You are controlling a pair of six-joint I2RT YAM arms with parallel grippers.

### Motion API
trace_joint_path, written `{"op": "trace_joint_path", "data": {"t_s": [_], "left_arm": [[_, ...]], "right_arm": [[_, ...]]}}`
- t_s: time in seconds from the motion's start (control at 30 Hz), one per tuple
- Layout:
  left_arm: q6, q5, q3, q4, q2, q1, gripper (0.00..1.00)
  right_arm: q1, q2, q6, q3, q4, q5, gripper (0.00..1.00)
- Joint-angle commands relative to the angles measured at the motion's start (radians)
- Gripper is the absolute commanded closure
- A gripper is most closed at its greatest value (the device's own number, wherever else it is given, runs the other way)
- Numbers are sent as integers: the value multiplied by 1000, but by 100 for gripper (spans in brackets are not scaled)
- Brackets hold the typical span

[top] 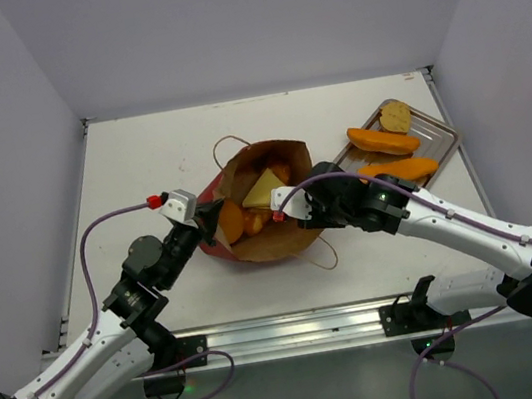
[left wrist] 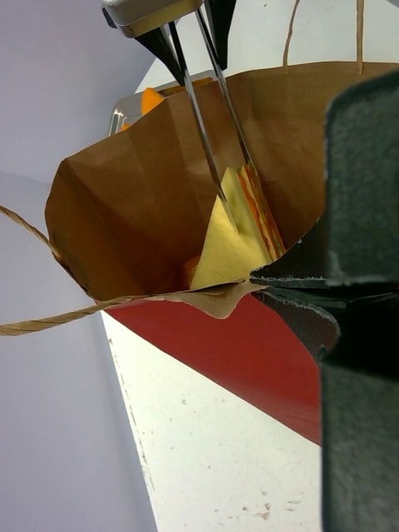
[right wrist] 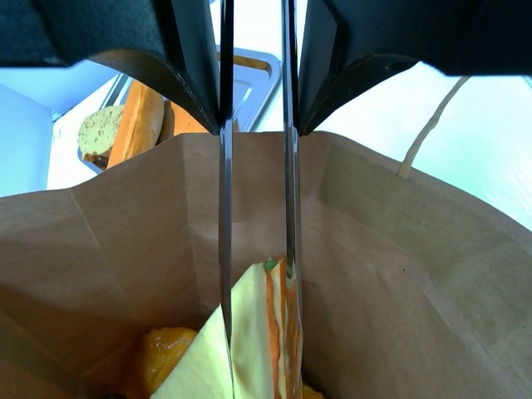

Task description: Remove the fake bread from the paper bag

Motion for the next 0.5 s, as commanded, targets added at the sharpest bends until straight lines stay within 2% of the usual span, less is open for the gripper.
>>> {"op": "trace_joint_path", "data": {"t_s": [0.0, 0.47], "left_arm": [[-16, -5, 20, 53, -1, 0, 100], [-15, 0, 27, 53, -8, 0, 100]], "right_arm": [[13, -10, -43, 53, 26, 58, 57], [48, 104, -25, 69, 67, 153, 54]]}}
